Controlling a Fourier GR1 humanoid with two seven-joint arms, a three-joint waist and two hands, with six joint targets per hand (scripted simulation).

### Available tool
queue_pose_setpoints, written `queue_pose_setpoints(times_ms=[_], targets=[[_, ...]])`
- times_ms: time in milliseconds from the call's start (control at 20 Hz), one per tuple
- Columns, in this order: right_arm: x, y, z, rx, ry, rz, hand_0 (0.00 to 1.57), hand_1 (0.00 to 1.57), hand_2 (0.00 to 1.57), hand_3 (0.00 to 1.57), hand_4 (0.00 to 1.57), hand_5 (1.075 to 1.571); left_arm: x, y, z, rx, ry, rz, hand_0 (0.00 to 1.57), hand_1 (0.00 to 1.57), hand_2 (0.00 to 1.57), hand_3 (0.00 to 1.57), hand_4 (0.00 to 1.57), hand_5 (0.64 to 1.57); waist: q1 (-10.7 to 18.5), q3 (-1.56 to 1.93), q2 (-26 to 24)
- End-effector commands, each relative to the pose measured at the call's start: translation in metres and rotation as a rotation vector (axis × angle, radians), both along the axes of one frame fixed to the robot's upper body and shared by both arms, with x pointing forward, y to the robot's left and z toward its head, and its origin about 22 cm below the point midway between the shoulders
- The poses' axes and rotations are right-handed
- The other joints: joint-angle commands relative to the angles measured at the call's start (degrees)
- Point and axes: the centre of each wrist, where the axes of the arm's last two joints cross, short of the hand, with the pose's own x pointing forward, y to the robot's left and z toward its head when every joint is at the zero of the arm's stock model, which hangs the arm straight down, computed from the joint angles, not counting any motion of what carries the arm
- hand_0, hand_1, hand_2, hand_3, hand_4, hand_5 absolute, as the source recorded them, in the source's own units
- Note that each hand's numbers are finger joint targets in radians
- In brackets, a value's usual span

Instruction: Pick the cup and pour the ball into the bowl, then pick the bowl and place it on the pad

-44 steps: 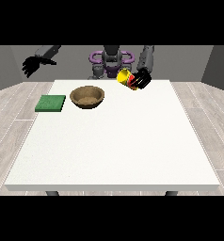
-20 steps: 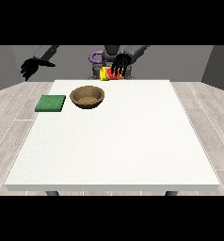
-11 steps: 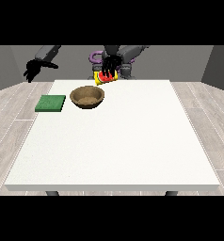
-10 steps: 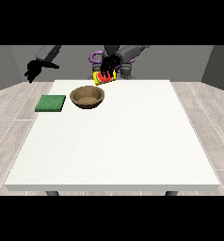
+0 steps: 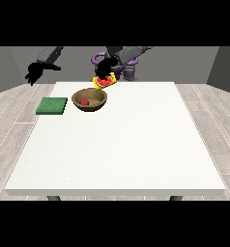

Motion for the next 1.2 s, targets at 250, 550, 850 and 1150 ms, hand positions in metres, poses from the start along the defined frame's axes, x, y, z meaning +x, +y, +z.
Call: queue_pose_setpoints(times_ms=[250,550,850,1150], targets=[[-0.017,-0.01,-0.018,0.004,0.025,-0.01,0.0,0.0,0.0,0.19,0.0,1.515,0.01,-0.021,0.042,0.28,-0.147,-0.06,1.55,1.55,1.57,1.57,1.2,1.457,2.0,0.02,-1.2],[-0.014,0.005,-0.024,0.001,0.022,-0.004,0.0,0.0,0.0,0.26,0.0,1.528,0.024,-0.014,0.061,0.271,-0.131,-0.033,1.5,1.5,1.57,1.57,1.21,1.457,0.8,-0.02,-1.1],[-0.029,-0.026,-0.024,0.058,0.077,-0.076,0.0,0.0,0.0,0.0,0.43,1.555,0.024,0.011,0.087,-0.211,-0.055,-0.024,0.0,0.0,1.57,1.57,1.27,1.452,8.0,-0.16,0.7],[-0.027,-0.032,-0.015,0.071,0.051,-0.119,0.0,0.0,0.0,0.0,0.48,1.561,0.048,0.091,0.096,-0.611,-0.009,0.072,0.37,0.37,1.57,1.57,0.86,1.568,12.6,-0.27,3.4]])
